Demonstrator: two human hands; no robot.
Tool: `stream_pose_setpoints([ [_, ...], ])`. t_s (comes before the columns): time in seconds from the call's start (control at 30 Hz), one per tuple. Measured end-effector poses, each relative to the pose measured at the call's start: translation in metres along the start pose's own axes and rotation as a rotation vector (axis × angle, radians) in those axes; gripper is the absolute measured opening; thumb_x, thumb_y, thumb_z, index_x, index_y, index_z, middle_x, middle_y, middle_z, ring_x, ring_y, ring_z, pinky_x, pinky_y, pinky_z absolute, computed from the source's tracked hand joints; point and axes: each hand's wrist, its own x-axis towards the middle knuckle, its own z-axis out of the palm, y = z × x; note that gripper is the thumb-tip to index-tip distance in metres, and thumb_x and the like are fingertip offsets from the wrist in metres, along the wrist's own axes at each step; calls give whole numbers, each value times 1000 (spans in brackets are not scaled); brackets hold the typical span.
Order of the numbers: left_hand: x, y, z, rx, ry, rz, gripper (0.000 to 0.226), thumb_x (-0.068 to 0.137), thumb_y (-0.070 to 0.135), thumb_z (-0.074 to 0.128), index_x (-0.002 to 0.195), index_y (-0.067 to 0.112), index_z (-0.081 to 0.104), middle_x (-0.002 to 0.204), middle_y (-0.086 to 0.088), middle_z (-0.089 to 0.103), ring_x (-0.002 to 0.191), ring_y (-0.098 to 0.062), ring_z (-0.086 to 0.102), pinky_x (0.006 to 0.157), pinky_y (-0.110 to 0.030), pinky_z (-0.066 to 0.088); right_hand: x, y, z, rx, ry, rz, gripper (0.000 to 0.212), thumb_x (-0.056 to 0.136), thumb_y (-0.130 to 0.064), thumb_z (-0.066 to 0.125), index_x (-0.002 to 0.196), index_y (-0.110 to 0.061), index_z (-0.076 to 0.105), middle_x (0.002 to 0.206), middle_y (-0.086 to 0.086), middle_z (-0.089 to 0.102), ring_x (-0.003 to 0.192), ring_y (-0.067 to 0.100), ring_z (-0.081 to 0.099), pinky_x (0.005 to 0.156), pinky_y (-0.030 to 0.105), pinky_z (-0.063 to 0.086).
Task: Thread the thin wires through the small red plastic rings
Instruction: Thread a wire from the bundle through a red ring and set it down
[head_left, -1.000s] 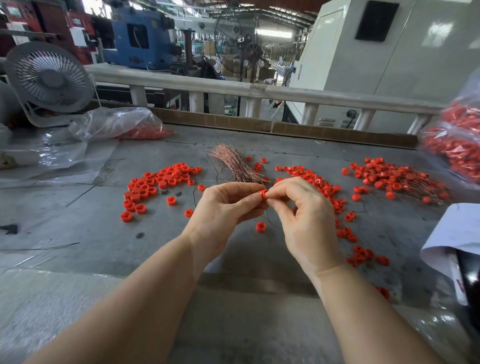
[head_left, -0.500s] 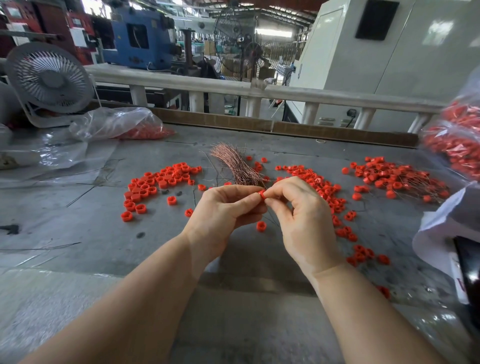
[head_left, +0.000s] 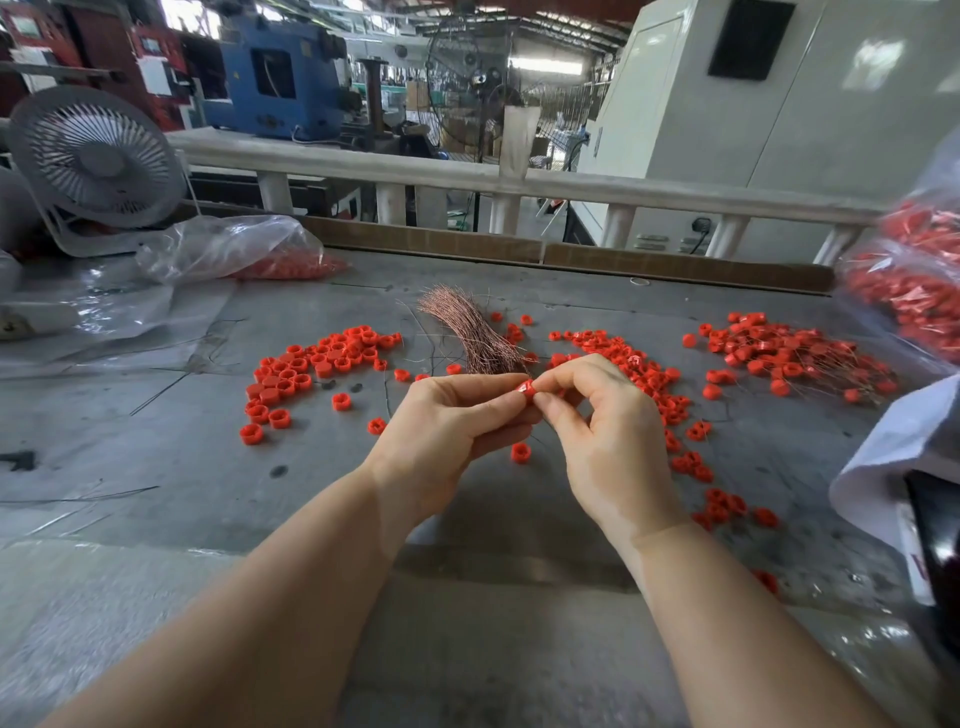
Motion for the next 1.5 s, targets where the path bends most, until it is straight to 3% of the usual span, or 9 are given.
stream_pose_setpoints([
  [0.17, -1, -1, 0, 51, 12, 40, 19, 83, -5, 57, 83, 9, 70, 72, -5, 72, 67, -10, 69, 61, -17, 55, -1, 0, 0, 14, -5, 9, 8, 81, 0, 65, 78, -7, 68, 78, -5, 58, 74, 8, 51, 71, 12, 39],
  [0.6, -4, -2, 2, 218, 56, 185, 18, 81, -8, 61, 86, 8, 69, 66, -1, 70, 63, -8, 68, 61, -16, 54, -1, 0, 1, 39, -5, 59, 10, 80, 1, 66, 79, -8, 68, 77, -4, 58, 74, -2, 51, 70, 4, 36],
  [0.77, -2, -4, 1, 162, 59, 134, 15, 82, -5, 60, 87, 7, 68, 66, -1, 71, 63, -8, 68, 58, -16, 53, -1, -3, 2, 12, -4, 36, 9, 81, 1, 65, 79, -7, 68, 79, -2, 59, 73, 8, 52, 68, 11, 38],
  [0.9, -1, -5, -1, 125, 63, 97, 13, 83, -2, 60, 89, 6, 69, 67, -2, 71, 63, -7, 67, 57, -16, 52, -2, -4, 3, -3, -9, 41, 7, 83, -1, 64, 82, -6, 69, 81, 2, 62, 76, 15, 55, 69, 23, 43],
  [1.17, 2, -8, -2, 26, 71, 15, 13, 83, 0, 60, 87, 5, 71, 75, -8, 71, 66, -15, 67, 61, -22, 56, -6, -7, 5, -116, 7, 8, 13, 71, -8, 71, 82, -11, 65, 82, -1, 60, 77, 17, 55, 72, 24, 43],
  [1.3, 3, -9, -3, 29, 63, -5, 14, 84, 0, 59, 89, 5, 71, 77, -9, 72, 69, -16, 68, 61, -22, 55, -7, -9, 5, -216, 22, -48, 13, 71, -8, 71, 81, -8, 63, 82, 4, 61, 80, 24, 57, 73, 32, 46],
  [1.5, 4, -8, -2, 57, 53, -45, 15, 84, 2, 59, 89, 6, 73, 84, -13, 72, 74, -17, 68, 65, -23, 57, -8, -9, 3, -285, 56, -85, 12, 71, -5, 73, 77, -7, 63, 78, 7, 63, 76, 27, 59, 68, 32, 48],
])
